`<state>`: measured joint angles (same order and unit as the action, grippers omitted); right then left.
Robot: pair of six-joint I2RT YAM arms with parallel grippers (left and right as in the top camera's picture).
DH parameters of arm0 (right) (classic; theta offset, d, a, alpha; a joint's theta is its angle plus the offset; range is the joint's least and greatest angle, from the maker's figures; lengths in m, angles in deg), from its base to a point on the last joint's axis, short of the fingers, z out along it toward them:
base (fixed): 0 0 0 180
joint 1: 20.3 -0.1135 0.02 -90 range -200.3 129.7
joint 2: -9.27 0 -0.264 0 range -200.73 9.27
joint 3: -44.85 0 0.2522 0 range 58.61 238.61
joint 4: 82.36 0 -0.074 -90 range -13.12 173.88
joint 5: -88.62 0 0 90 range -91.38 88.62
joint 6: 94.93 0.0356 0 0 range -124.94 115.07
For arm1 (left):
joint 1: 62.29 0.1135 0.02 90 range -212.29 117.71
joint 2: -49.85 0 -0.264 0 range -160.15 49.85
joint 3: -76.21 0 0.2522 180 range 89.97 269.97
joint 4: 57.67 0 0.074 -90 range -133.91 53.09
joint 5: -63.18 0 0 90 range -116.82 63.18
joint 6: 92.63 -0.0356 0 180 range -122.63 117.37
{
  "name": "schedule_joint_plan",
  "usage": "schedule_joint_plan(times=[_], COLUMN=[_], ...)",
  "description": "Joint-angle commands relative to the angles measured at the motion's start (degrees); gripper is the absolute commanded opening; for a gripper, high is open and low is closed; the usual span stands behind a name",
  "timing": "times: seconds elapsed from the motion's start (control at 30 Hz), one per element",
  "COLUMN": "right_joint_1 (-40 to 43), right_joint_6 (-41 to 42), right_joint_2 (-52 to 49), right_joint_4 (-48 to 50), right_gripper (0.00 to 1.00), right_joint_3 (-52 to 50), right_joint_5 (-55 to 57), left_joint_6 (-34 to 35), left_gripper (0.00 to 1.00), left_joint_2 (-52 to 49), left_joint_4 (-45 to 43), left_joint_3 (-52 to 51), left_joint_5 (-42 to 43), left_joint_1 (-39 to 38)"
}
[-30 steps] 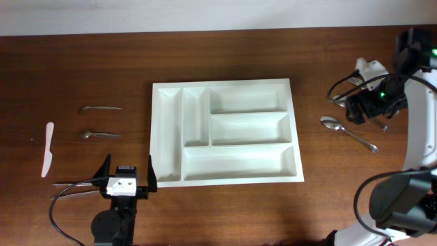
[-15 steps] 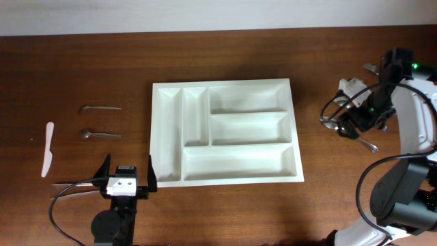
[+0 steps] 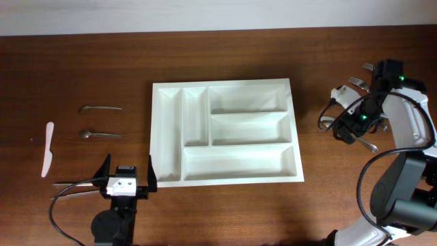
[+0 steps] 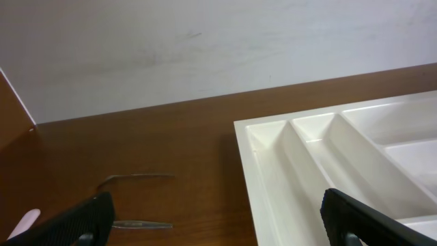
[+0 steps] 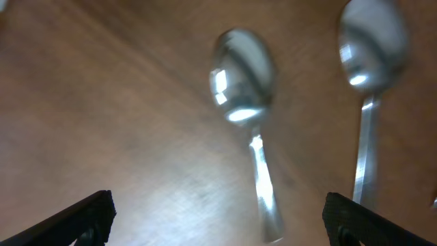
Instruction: Pack container
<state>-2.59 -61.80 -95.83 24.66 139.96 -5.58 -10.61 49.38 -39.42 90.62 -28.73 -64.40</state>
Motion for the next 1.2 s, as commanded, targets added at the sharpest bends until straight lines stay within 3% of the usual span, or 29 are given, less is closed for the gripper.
schedule_joint_plan(times=[0.0, 1.17], right_joint_1=[0.4, 2.6], right_joint_6=[-1.4, -1.4], right_joint_2=[-0.3, -7.6], right_joint_4=[2.6, 3.1], right_gripper=[0.99, 0.99], right_joint_3=[-0.5, -1.1], right_joint_5=[-1.0, -1.2], left_joint_6=[-0.7, -0.7], left_gripper=[0.99, 0.99], left_joint_2=[0.1, 0.1], left_joint_4=[0.2, 0.2], left_joint_3=[-0.1, -0.1], left_joint_5=[-0.7, -0.7], left_joint_1=[0.3, 0.3])
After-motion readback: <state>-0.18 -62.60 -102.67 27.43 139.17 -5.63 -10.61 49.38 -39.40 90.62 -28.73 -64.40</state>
